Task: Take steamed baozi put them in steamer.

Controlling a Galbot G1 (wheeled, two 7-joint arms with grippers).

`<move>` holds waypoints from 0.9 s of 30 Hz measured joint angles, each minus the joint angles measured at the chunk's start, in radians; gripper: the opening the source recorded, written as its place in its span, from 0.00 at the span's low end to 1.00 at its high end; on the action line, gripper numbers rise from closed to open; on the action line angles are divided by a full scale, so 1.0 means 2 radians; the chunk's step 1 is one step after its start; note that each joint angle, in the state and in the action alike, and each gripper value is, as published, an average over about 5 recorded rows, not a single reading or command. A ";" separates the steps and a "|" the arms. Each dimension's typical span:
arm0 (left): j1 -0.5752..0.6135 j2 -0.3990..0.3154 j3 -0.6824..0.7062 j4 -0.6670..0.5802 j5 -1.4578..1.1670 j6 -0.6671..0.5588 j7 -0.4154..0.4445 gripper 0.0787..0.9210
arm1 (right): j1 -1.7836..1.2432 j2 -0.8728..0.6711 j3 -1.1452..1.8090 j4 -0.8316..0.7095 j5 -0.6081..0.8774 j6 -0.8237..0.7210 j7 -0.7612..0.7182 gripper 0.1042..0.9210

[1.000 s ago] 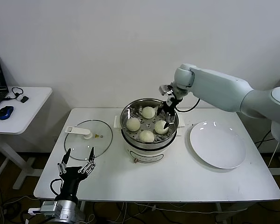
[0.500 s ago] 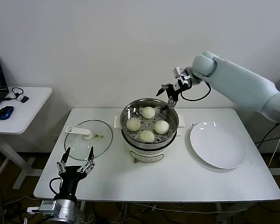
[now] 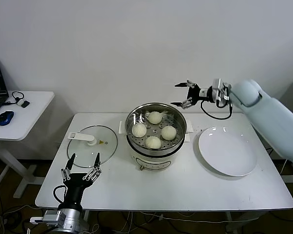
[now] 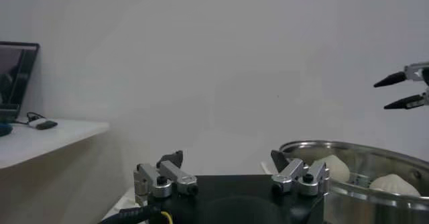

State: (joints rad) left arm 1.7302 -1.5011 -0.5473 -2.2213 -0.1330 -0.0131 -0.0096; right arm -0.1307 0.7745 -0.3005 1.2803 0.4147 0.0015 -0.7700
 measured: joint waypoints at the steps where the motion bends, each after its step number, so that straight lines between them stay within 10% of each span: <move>1: 0.000 -0.001 0.001 0.000 0.001 -0.001 0.000 0.88 | -0.026 0.000 0.027 0.010 -0.001 0.004 0.012 0.88; 27: -0.011 -0.007 -0.015 0.017 0.010 -0.001 0.001 0.88 | -0.567 0.155 0.413 0.204 0.007 0.163 0.237 0.88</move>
State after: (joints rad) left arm 1.7075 -1.5144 -0.5765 -2.1863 -0.1138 -0.0144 -0.0067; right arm -1.2655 1.0854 0.5245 1.6882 0.4286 0.3272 -0.2958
